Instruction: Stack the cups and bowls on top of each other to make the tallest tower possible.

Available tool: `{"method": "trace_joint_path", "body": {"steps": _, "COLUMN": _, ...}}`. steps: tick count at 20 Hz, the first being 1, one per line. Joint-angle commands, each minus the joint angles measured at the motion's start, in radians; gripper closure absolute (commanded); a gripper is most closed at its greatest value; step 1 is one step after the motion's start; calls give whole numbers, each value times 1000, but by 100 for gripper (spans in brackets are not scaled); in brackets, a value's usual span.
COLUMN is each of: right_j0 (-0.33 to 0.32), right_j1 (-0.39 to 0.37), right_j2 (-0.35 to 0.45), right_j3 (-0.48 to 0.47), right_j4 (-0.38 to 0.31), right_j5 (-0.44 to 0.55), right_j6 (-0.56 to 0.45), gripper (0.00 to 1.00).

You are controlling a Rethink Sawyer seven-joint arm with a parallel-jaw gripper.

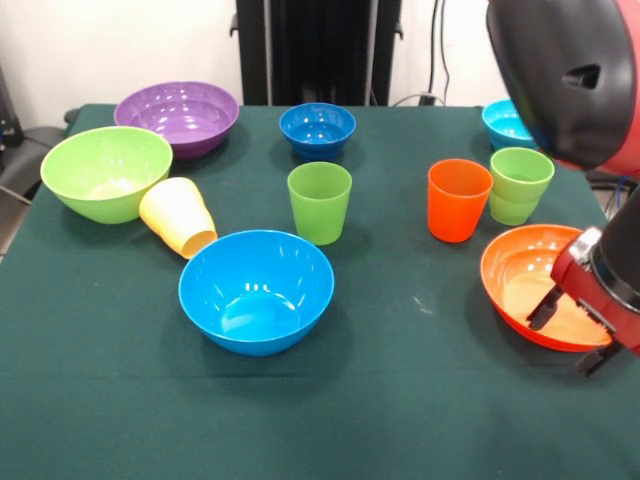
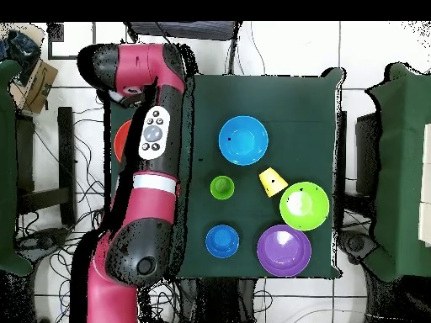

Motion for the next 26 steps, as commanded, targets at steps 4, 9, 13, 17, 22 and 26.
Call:
{"method": "trace_joint_path", "body": {"steps": 4, "right_j0": 44, "right_j1": -68, "right_j2": 82, "right_j3": 102, "right_j4": -47, "right_j5": 8, "right_j6": 18, "gripper": 0}}
{"method": "trace_joint_path", "body": {"steps": 9, "right_j0": 79, "right_j1": -71, "right_j2": 141, "right_j3": 174, "right_j4": -50, "right_j5": -38, "right_j6": 25, "gripper": 0}}
{"method": "trace_joint_path", "body": {"steps": 13, "right_j0": 100, "right_j1": -80, "right_j2": 184, "right_j3": 230, "right_j4": -54, "right_j5": -65, "right_j6": 15, "gripper": 0}}
{"method": "trace_joint_path", "body": {"steps": 17, "right_j0": 108, "right_j1": -78, "right_j2": 218, "right_j3": 269, "right_j4": -58, "right_j5": -96, "right_j6": 9, "gripper": 0}}
{"method": "trace_joint_path", "body": {"steps": 22, "right_j0": 118, "right_j1": -97, "right_j2": 256, "right_j3": 322, "right_j4": -71, "right_j5": -125, "right_j6": -10, "gripper": 0}}
{"method": "trace_joint_path", "body": {"steps": 26, "right_j0": 120, "right_j1": -96, "right_j2": 279, "right_j3": 341, "right_j4": -75, "right_j5": -153, "right_j6": -19, "gripper": 0}}
